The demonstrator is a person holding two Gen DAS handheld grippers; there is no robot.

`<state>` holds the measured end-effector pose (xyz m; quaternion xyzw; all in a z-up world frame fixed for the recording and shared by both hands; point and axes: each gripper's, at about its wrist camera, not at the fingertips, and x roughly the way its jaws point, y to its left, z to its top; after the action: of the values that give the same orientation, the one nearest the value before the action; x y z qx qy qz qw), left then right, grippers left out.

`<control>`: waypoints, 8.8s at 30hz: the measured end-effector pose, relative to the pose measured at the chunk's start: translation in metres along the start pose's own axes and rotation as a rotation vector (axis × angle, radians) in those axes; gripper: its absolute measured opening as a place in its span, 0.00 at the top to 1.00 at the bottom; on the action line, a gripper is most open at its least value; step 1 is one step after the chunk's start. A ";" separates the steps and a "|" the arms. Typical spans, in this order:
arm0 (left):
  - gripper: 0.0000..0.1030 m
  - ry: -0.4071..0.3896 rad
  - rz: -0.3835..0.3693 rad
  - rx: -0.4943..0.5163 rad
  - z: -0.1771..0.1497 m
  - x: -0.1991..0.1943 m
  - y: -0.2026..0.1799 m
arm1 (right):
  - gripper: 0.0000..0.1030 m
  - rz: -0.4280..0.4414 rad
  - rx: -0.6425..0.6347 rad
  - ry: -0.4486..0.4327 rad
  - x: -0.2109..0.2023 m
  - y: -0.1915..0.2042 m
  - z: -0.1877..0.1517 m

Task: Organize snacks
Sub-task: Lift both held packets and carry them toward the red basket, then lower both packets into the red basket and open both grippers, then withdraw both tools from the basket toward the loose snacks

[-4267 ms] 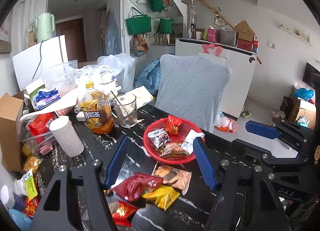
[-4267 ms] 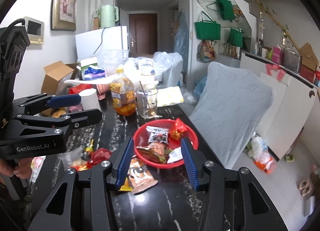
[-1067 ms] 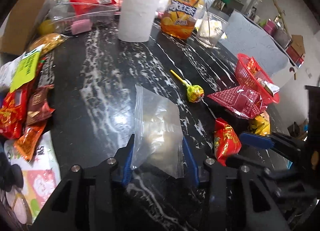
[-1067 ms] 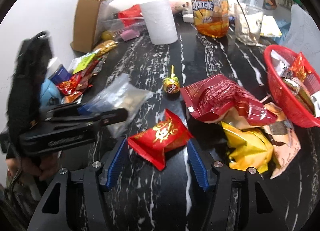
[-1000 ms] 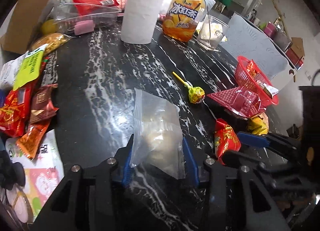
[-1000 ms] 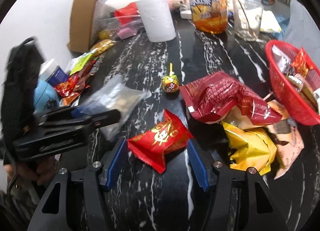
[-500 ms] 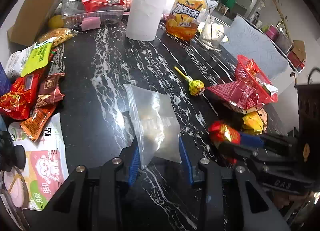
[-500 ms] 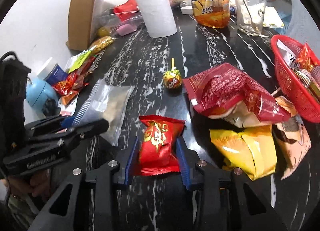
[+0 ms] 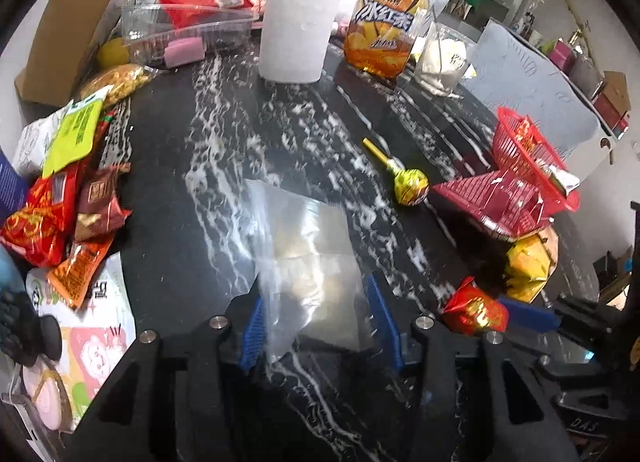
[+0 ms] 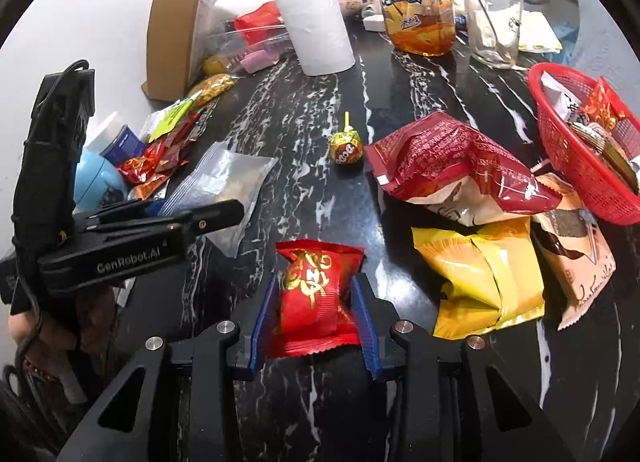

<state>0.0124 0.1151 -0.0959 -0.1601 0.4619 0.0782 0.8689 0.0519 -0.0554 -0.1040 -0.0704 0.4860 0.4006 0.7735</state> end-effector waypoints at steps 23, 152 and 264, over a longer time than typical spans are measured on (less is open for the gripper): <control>0.62 0.023 -0.037 0.078 -0.018 -0.010 -0.027 | 0.73 -0.037 -0.033 -0.021 -0.015 -0.001 -0.011; 0.62 -0.125 -0.278 0.415 0.124 0.029 -0.244 | 0.56 -0.300 0.076 -0.326 -0.125 -0.192 0.073; 0.25 -0.198 -0.137 0.312 -0.004 -0.082 -0.124 | 0.29 -0.212 0.103 -0.258 -0.120 -0.035 -0.042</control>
<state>-0.0020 -0.0012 -0.0047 -0.0462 0.3689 -0.0385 0.9275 0.0220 -0.1657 -0.0382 -0.0294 0.3923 0.2971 0.8700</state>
